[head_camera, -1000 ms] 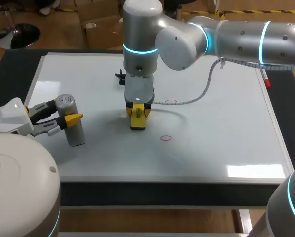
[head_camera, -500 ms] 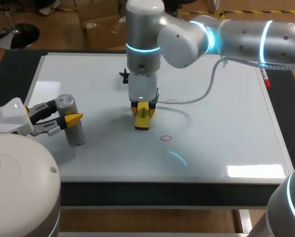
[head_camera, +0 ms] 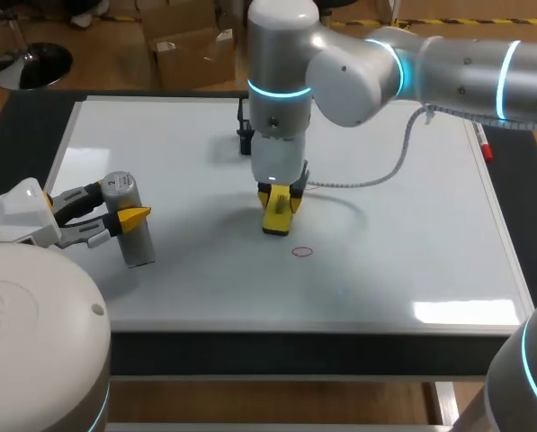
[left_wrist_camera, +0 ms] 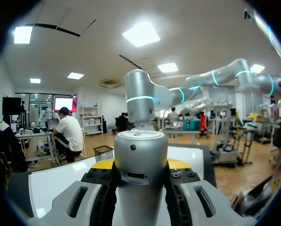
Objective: Pick up the inspection probe, press it on each red-marked spot on the whiteboard one by one, put down the probe, pick up the eraser, and wipe off all the red marks.
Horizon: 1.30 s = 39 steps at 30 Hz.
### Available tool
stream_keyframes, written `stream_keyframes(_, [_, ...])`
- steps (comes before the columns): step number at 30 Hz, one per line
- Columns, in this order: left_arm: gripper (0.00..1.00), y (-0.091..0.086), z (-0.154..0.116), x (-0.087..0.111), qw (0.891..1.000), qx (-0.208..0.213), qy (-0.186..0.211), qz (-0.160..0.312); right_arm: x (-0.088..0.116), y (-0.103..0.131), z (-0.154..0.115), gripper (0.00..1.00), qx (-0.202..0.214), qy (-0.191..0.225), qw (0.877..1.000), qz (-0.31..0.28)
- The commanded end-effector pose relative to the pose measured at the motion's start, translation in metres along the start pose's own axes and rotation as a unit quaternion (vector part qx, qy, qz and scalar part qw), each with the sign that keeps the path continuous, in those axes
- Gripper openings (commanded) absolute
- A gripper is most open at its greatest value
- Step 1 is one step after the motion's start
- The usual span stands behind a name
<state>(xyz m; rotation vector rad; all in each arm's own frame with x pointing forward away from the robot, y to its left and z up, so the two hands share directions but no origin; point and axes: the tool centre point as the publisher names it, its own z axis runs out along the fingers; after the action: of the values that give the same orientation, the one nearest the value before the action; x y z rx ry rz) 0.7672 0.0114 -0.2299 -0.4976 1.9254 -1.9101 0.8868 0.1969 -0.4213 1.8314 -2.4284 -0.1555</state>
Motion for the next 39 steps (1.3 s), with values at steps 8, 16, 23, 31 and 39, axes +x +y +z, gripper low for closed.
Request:
stream_keyframes(8, [0.00, -0.001, 0.000, 0.000, 1.000, 0.000, -0.001, 0.000, 0.021, 0.002, -0.038, 0.00, 0.042, -0.017, 0.999, 0.014])
stream_keyframes(16, [0.00, -0.001, 0.000, 0.000, 1.000, 0.000, -0.001, 0.000, 0.049, -0.019, -0.055, 0.00, 0.062, -0.016, 0.997, 0.053])
stream_keyframes(23, [0.00, -0.001, 0.000, 0.000, 1.000, 0.000, -0.001, 0.000, 0.094, -0.040, -0.067, 0.00, 0.070, -0.012, 0.990, 0.122])
stream_keyframes(31, [0.00, -0.001, 0.000, 0.000, 1.000, 0.000, -0.001, 0.000, 0.145, -0.052, -0.072, 0.00, 0.069, -0.027, 0.977, 0.199])
stream_keyframes(39, [0.00, -0.001, 0.000, 0.000, 1.000, 0.000, -0.001, 0.000, 0.195, -0.054, -0.065, 0.00, 0.060, -0.032, 0.961, 0.266])
